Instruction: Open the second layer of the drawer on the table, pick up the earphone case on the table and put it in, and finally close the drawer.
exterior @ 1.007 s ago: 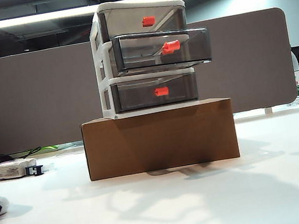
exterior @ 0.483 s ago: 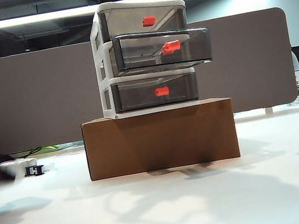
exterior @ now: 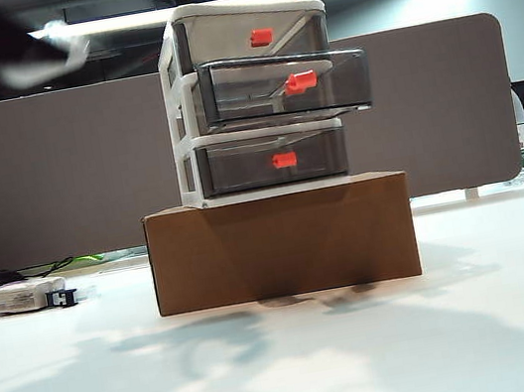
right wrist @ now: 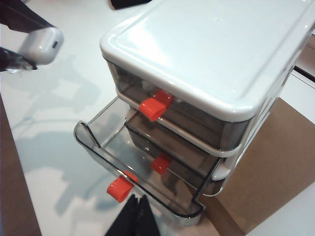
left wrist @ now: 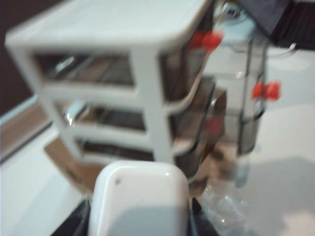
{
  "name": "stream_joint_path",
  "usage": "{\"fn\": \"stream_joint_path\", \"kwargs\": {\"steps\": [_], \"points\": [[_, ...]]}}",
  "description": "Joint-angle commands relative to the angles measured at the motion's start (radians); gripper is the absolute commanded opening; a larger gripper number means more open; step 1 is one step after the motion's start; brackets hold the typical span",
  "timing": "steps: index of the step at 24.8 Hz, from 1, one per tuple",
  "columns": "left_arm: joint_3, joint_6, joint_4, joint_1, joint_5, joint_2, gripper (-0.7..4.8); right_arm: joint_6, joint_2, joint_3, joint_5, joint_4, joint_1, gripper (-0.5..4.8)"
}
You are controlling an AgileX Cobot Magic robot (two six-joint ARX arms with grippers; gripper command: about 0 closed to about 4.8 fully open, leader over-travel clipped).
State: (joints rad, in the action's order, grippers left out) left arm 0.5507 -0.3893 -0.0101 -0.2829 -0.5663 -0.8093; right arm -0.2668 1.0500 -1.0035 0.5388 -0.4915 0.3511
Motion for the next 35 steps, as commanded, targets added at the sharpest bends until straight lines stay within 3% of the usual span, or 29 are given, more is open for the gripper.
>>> {"fn": "stream_joint_path", "kwargs": {"steps": [1, 5, 7, 11, 17, 18, 20, 24, 27, 29, 35], "points": [[0.066, -0.004, 0.008, -0.143, 0.104, -0.016, 0.57, 0.004, -0.011, -0.004, 0.002, 0.002, 0.001, -0.05], [0.168, -0.095, 0.067, -0.401, 0.324, -0.128, 0.57, 0.004, -0.021, -0.004, 0.002, -0.004, 0.001, -0.05], [0.211, -0.11, 0.117, -0.469, 0.409, -0.219, 0.57, 0.004, -0.024, -0.004, 0.002, -0.006, 0.001, -0.05], [0.304, -0.111, 0.127, -0.499, 0.46, -0.382, 0.57, 0.003, -0.037, -0.004, 0.0, -0.03, 0.001, -0.05], [0.335, -0.119, 0.098, -0.513, 0.503, -0.422, 0.59, 0.0, -0.053, -0.004, -0.01, -0.035, 0.0, -0.05], [0.335, -0.119, 0.092, -0.513, 0.503, -0.421, 0.7, 0.0, -0.054, -0.004, -0.01, -0.036, 0.0, -0.05], [0.335, -0.119, 0.084, -0.514, 0.502, -0.422, 2.13, 0.0, -0.056, -0.004, -0.01, -0.035, 0.0, -0.05], [0.335, -0.119, 0.084, -0.515, 0.502, -0.421, 2.21, 0.0, -0.061, -0.004, -0.01, -0.037, 0.0, -0.05], [0.335, -0.108, 0.082, -0.515, 0.502, -0.422, 2.94, 0.0, -0.065, -0.004, -0.01, -0.038, 0.0, -0.05], [0.335, -0.108, 0.079, -0.515, 0.502, -0.422, 3.12, 0.0, -0.067, -0.004, -0.01, -0.04, 0.0, -0.05], [0.335, -0.085, 0.078, -0.528, 0.502, -0.414, 3.09, 0.0, -0.071, -0.004, -0.01, -0.044, 0.0, -0.05]]}}
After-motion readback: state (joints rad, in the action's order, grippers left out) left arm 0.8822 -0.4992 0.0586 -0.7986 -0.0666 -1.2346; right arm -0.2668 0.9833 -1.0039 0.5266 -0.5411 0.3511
